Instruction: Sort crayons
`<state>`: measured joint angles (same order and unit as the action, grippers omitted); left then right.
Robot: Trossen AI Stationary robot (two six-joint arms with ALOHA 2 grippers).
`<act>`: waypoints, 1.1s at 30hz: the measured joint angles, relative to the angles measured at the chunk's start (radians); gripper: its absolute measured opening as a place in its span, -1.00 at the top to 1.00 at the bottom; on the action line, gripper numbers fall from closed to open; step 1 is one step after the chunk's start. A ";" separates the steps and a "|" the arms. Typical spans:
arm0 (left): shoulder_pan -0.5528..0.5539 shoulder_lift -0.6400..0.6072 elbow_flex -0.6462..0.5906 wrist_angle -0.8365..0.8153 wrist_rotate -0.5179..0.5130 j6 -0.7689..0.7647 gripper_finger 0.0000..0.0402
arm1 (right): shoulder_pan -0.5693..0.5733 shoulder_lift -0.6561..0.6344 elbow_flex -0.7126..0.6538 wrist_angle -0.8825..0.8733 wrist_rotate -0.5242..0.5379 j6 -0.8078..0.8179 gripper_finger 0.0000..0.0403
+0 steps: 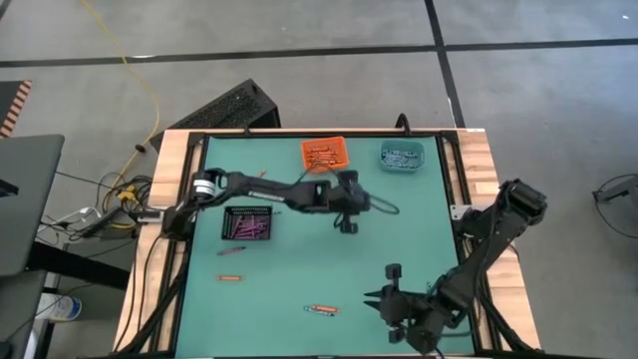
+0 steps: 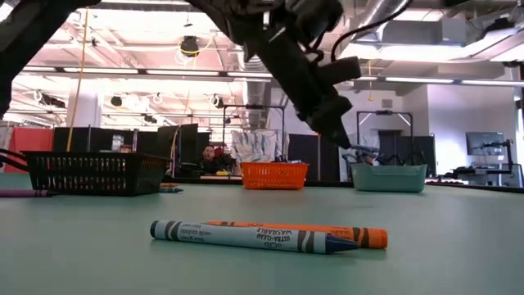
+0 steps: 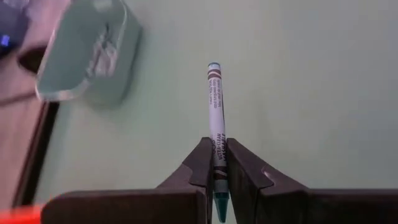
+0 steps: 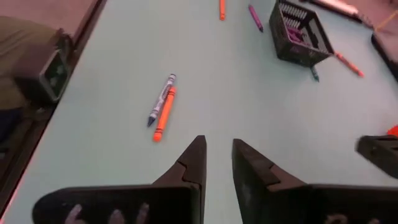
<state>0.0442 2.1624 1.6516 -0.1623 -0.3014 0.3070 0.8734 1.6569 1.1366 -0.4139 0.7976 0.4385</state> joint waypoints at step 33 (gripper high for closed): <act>0.367 0.360 0.584 0.127 0.436 -0.153 0.92 | -0.236 -0.816 0.001 -1.052 0.403 0.467 1.00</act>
<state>0.4113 2.5229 2.2360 -0.0354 0.1351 0.1537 0.6377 0.8411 1.1374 -1.4660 1.2005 0.9055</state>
